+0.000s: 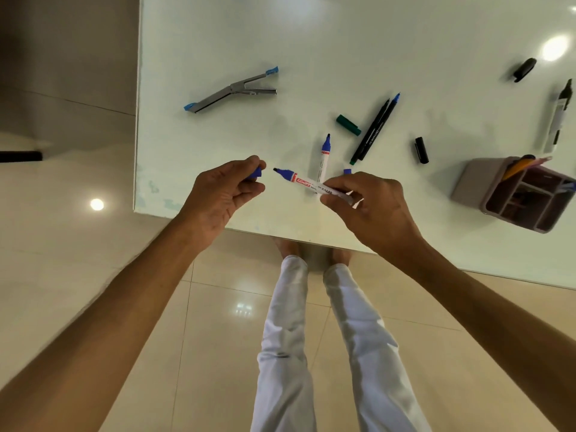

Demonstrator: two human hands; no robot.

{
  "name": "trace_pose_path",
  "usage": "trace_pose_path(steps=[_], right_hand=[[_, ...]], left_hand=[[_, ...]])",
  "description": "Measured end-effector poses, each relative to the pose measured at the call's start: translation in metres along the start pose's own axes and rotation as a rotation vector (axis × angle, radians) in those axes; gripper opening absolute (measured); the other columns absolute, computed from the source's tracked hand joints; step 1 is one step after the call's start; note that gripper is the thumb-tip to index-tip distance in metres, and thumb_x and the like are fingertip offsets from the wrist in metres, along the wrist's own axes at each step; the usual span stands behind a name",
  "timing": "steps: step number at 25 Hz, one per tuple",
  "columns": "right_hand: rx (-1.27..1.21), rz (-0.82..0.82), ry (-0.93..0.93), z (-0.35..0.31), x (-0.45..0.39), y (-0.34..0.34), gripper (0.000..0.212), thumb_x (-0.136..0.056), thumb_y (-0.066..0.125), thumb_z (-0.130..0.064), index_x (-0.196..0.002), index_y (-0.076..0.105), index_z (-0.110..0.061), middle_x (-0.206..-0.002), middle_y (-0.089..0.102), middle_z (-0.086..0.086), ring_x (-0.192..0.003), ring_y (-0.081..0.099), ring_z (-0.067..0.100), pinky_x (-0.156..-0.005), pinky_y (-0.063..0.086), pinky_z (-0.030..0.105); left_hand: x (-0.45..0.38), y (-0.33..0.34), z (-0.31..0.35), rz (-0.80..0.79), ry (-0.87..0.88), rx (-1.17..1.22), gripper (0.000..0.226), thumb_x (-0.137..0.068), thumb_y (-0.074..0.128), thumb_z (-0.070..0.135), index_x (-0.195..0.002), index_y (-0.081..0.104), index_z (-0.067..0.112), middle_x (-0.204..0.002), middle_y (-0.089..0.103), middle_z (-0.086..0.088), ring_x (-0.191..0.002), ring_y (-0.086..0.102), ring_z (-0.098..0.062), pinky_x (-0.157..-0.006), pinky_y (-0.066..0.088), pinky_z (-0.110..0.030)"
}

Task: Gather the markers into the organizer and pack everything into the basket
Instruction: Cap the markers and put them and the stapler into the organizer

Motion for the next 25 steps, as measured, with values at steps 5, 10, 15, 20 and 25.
trace_pose_path(steps=[5, 10, 15, 20, 25], right_hand=[[0.06, 0.027, -0.044, 0.01, 0.028, -0.024, 0.021, -0.097, 0.073, -0.031, -0.114, 0.08, -0.021, -0.095, 0.076, -0.002, -0.076, 0.063, 0.015, -0.071, 0.057, 0.036], [0.044, 0.097, -0.051, 0.021, 0.042, -0.042, 0.02, -0.097, 0.074, -0.027, -0.114, 0.081, -0.02, -0.094, 0.075, -0.002, -0.075, 0.062, 0.016, -0.07, 0.055, 0.039], [0.046, 0.133, -0.08, 0.034, 0.056, -0.059, 0.019, -0.096, 0.074, -0.028, -0.113, 0.081, -0.021, -0.091, 0.075, -0.001, -0.073, 0.062, 0.018, -0.066, 0.055, 0.041], [0.056, 0.147, -0.06, 0.053, 0.071, -0.074, 0.021, -0.096, 0.075, -0.028, -0.115, 0.08, -0.022, -0.094, 0.075, 0.0, -0.075, 0.065, 0.02, -0.068, 0.056, 0.043], [0.047, 0.196, -0.053, 0.069, 0.085, -0.087, 0.021, -0.095, 0.076, -0.027, -0.114, 0.081, -0.018, -0.092, 0.076, 0.0, -0.072, 0.064, 0.02, -0.066, 0.057, 0.042]], left_hand=[[0.01, 0.028, -0.013, -0.148, -0.055, -0.026, 0.017, -0.083, 0.079, 0.024, -0.095, 0.086, 0.016, -0.105, 0.082, -0.006, -0.089, 0.079, -0.015, -0.086, 0.061, -0.025], [0.013, 0.057, -0.017, -0.142, -0.042, -0.043, 0.017, -0.081, 0.081, 0.025, -0.094, 0.086, 0.016, -0.099, 0.082, -0.007, -0.088, 0.08, -0.017, -0.086, 0.061, -0.025], [0.015, 0.081, -0.018, -0.169, -0.021, -0.123, 0.017, -0.084, 0.079, 0.025, -0.097, 0.086, 0.016, -0.105, 0.082, -0.01, -0.093, 0.08, -0.021, -0.086, 0.062, -0.027], [0.019, 0.104, -0.02, -0.187, -0.014, -0.152, 0.019, -0.081, 0.081, 0.027, -0.096, 0.087, 0.018, -0.109, 0.082, -0.01, -0.098, 0.08, -0.024, -0.086, 0.062, -0.027], [0.023, 0.128, -0.032, -0.212, -0.042, -0.167, 0.032, -0.072, 0.091, 0.025, -0.097, 0.078, 0.01, -0.102, 0.081, -0.013, -0.097, 0.08, -0.027, -0.088, 0.062, -0.028]])
Point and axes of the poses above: each hand's wrist, its own x-axis away from the middle knuckle, its own y-axis out of the palm, z = x × y, the point moved 4 cm from there along -x, towards the middle knuckle
